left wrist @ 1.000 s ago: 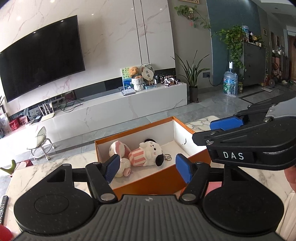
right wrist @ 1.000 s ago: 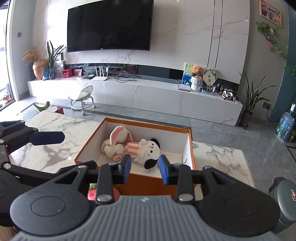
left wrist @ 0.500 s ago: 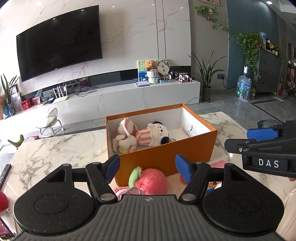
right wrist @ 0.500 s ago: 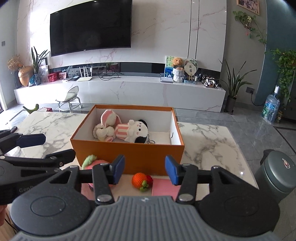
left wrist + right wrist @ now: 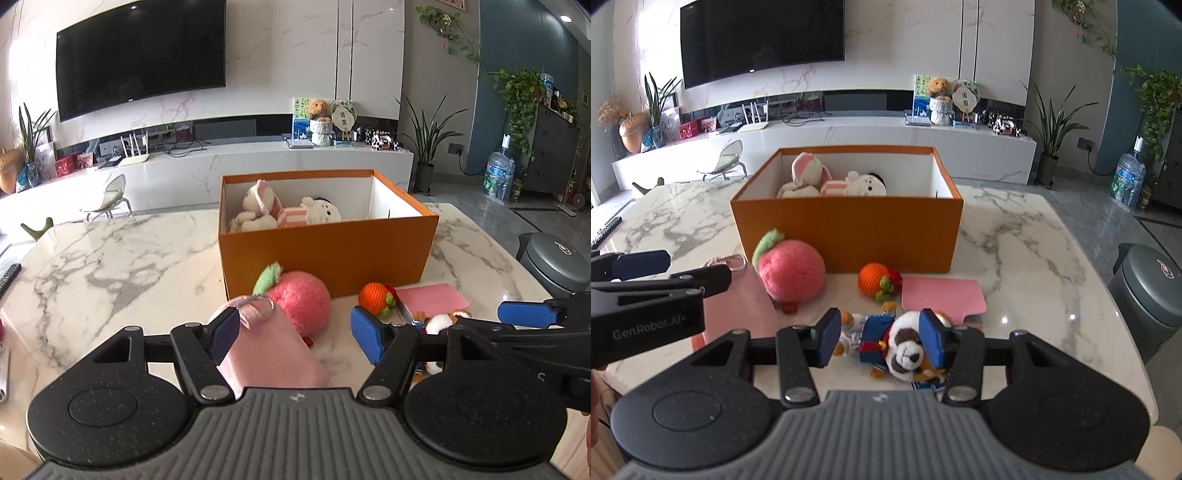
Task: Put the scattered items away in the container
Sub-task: 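Withdraw both open tools from the box back toward the remaining items, then move left tool to the pink bag while right tool approaches the brown-white plush dog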
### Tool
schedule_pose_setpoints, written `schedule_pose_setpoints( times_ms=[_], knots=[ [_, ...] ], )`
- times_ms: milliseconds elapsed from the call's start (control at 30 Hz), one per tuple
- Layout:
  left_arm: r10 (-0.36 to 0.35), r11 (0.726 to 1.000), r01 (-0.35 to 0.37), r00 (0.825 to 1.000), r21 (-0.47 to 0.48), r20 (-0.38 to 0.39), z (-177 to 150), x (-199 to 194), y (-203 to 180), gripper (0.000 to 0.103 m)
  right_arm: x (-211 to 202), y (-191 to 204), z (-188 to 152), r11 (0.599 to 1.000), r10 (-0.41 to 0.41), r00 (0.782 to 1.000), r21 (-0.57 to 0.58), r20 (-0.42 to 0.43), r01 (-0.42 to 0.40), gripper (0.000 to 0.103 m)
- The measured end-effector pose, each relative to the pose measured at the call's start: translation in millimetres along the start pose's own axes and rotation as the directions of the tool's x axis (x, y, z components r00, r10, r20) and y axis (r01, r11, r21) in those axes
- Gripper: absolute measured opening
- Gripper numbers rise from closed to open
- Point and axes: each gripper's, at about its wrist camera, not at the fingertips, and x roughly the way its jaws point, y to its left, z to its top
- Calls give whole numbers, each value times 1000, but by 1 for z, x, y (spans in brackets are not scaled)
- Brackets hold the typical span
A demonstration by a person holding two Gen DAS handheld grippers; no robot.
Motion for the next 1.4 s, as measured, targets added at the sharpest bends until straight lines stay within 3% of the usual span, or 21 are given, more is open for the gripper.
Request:
schedule_pose_setpoints(
  times_ms=[267,633,900,1033,1233,1300,1400],
  knots=[
    [65,997,-66,998,-30,-19,-12,11,8,79,15,-7,-21,999,14,998,42,-68,-12,46],
    [115,991,-122,987,-58,-112,-18,42,25,79,45,-6,-22,998,30,991,50,-127,-23,46],
    [116,988,-133,974,-76,-196,-23,75,34,80,69,-9,-18,998,18,987,57,-162,-9,47],
    [103,988,-123,974,-91,-203,-23,85,35,88,77,-2,-13,1000,20,987,17,-160,-18,47],
    [57,990,-81,977,-112,-204,-20,94,33,88,87,5,-6,999,25,988,-17,-155,-28,47],
    [47,991,-71,979,-117,-197,-20,95,32,84,89,7,-4,999,30,988,-26,-153,-34,47],
    [39,991,-59,985,-118,-166,-17,92,32,66,92,10,-2,998,31,988,-41,-151,-38,47]
  ],
)
